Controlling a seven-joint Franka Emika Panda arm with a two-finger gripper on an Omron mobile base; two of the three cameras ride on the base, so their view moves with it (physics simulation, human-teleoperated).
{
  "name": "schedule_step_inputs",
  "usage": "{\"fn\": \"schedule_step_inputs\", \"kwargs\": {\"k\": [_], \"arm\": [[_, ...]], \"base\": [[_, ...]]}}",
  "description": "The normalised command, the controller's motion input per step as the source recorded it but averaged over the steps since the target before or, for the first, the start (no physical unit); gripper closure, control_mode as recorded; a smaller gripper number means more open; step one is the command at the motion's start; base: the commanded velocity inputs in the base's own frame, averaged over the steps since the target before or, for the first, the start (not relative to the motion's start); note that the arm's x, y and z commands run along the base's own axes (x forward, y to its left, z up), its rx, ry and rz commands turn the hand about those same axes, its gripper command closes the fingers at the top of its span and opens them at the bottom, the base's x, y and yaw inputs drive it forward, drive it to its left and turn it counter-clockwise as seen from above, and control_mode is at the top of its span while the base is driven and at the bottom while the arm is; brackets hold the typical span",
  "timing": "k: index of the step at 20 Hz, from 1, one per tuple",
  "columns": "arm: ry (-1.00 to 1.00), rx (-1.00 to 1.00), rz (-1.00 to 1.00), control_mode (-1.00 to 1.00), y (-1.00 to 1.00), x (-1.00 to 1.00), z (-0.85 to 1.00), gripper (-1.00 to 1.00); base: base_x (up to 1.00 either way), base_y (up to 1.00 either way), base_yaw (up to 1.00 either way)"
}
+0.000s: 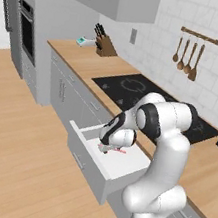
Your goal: Take a straw from the drawer in front and place it inside the glass cup on the dining counter.
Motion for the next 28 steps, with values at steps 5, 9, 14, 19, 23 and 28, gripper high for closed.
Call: {"fn": "schedule_step_inputs", "kwargs": {"k": [5, 9, 14, 19, 23, 28], "arm": [[0.12, 0.0, -0.01, -1.0, 0.29, 0.09, -0.47, -1.0], [0.06, 0.0, 0.0, -1.0, 0.66, -0.02, -0.18, -1.0], [0.04, 0.0, 0.0, -1.0, 0.79, -0.05, -0.1, -1.0], [0.01, 0.0, 0.0, -1.0, 0.97, -0.31, -0.01, -1.0], [0.0, 0.0, 0.0, -1.0, 1.0, -0.53, 0.0, -1.0], [0.0, 0.0, -0.01, -1.0, 0.74, -0.32, 0.31, -1.0]], "base": [[0.0, 0.0, 0.0], [0.0, 0.0, 0.0], [0.0, 0.0, 0.0], [0.0, 0.0, 0.0], [0.0, 0.0, 0.0], [0.0, 0.0, 0.0]]}}
